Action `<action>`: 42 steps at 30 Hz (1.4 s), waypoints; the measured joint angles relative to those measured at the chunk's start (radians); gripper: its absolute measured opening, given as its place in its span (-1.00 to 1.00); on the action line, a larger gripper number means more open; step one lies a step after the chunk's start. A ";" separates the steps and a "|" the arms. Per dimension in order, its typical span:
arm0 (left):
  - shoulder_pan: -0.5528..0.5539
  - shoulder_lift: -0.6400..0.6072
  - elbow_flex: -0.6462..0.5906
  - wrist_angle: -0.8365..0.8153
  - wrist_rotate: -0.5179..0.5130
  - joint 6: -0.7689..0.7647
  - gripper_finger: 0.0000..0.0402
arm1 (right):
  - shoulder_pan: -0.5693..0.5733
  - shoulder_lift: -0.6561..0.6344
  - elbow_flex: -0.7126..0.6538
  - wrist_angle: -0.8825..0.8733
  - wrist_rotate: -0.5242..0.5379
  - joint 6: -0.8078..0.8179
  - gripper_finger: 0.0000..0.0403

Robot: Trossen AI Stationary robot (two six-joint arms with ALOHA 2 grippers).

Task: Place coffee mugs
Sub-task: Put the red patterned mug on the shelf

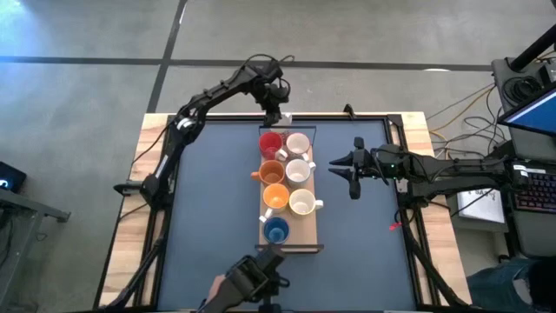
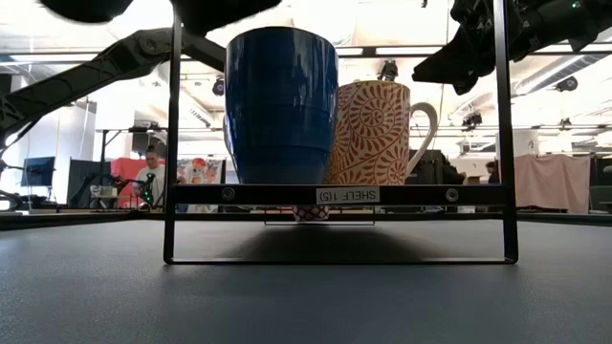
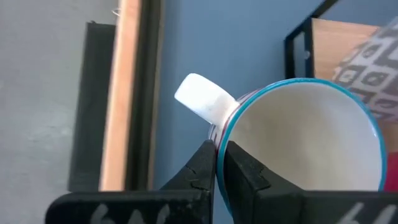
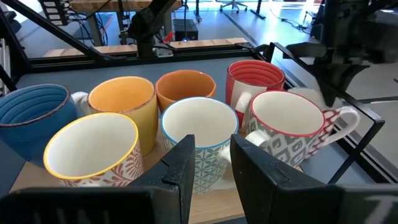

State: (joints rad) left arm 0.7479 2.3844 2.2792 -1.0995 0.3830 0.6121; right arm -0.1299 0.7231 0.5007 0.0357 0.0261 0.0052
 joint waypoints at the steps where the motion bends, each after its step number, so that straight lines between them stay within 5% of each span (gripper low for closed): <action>1: 0.002 0.000 0.012 -0.002 -0.002 0.000 -0.98 | 0.000 0.000 0.000 0.000 0.000 0.002 -0.54; 13: 0.008 -0.014 0.051 -0.047 0.014 0.000 -0.99 | 0.000 0.000 0.000 0.000 0.000 0.003 -0.54; 28: 0.018 -0.091 0.075 -0.156 -0.311 0.009 -1.00 | 0.000 0.000 0.000 0.000 0.000 0.023 -0.54; 42: 0.036 -0.138 0.077 -0.211 -0.425 0.006 -0.99 | 0.000 0.000 0.000 0.000 0.000 0.022 -0.54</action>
State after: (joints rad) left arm 0.7842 2.2460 2.3558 -1.3102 -0.0419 0.6183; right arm -0.1299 0.7235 0.5011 0.0353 0.0261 0.0269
